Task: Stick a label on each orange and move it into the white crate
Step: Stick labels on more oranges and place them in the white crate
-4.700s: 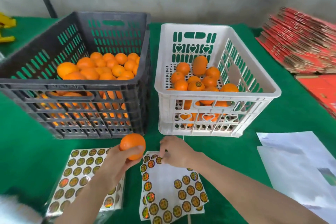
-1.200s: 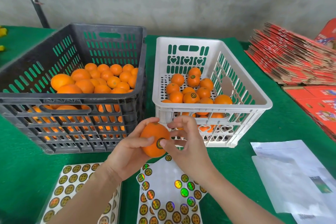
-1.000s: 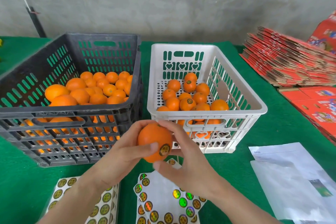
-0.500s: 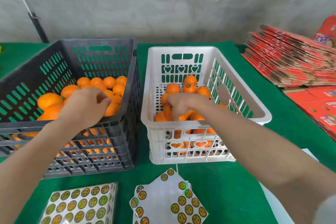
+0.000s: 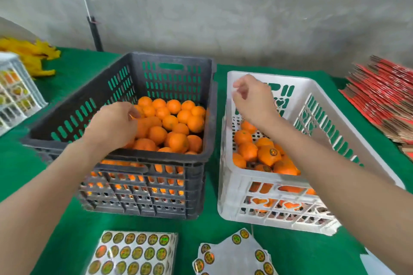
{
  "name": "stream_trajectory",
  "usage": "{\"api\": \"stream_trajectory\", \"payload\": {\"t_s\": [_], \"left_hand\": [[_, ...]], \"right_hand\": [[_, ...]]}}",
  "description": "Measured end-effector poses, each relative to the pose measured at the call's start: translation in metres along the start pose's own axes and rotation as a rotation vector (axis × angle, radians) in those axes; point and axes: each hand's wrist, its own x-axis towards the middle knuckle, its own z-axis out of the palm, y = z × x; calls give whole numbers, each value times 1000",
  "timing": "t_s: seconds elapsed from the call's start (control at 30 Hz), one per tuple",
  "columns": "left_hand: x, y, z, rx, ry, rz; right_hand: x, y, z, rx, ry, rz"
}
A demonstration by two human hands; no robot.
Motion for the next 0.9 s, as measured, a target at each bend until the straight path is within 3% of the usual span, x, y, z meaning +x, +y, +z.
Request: {"api": "stream_trajectory", "payload": {"t_s": [0.03, 0.07, 0.13, 0.2, 0.27, 0.3, 0.33, 0.4, 0.43, 0.5, 0.7, 0.77, 0.83, 0.9], "left_hand": [[-1, -7, 0, 18, -34, -15], [-3, -13, 2, 12, -49, -23], [-7, -20, 5, -58, 21, -21], [-7, -20, 7, -123, 121, -22], [-5, -18, 9, -137, 143, -45], [-4, -18, 10, -143, 142, -54], [-4, -18, 10, -152, 140, -55], [-5, -23, 11, -170, 145, -49], [-5, -25, 11, -171, 150, -50], [-5, -28, 12, -165, 156, -58], [-2, -32, 9, -186, 121, -64], [-2, -32, 7, -198, 115, -55], [-1, -32, 6, -196, 119, -50], [-2, -33, 5, -190, 126, -42]], "right_hand": [[5, -23, 8, 93, 42, -77], [6, -47, 19, 117, -27, -170], [5, -86, 47, -1, -400, -357], [7, -111, 86, -296, -839, -439], [11, -120, 122, -555, -1150, -286], [12, -121, 135, -597, -1199, -156], [13, -117, 146, -606, -1184, -24], [11, -114, 153, -491, -961, 171], [11, -113, 154, -438, -955, 191], [8, -116, 157, -509, -1155, 114], [3, -119, 176, -577, -1316, -64], [14, -119, 169, -556, -1233, 3], [27, -123, 141, -474, -1175, -117], [32, -121, 99, -241, -1088, -176]]}}
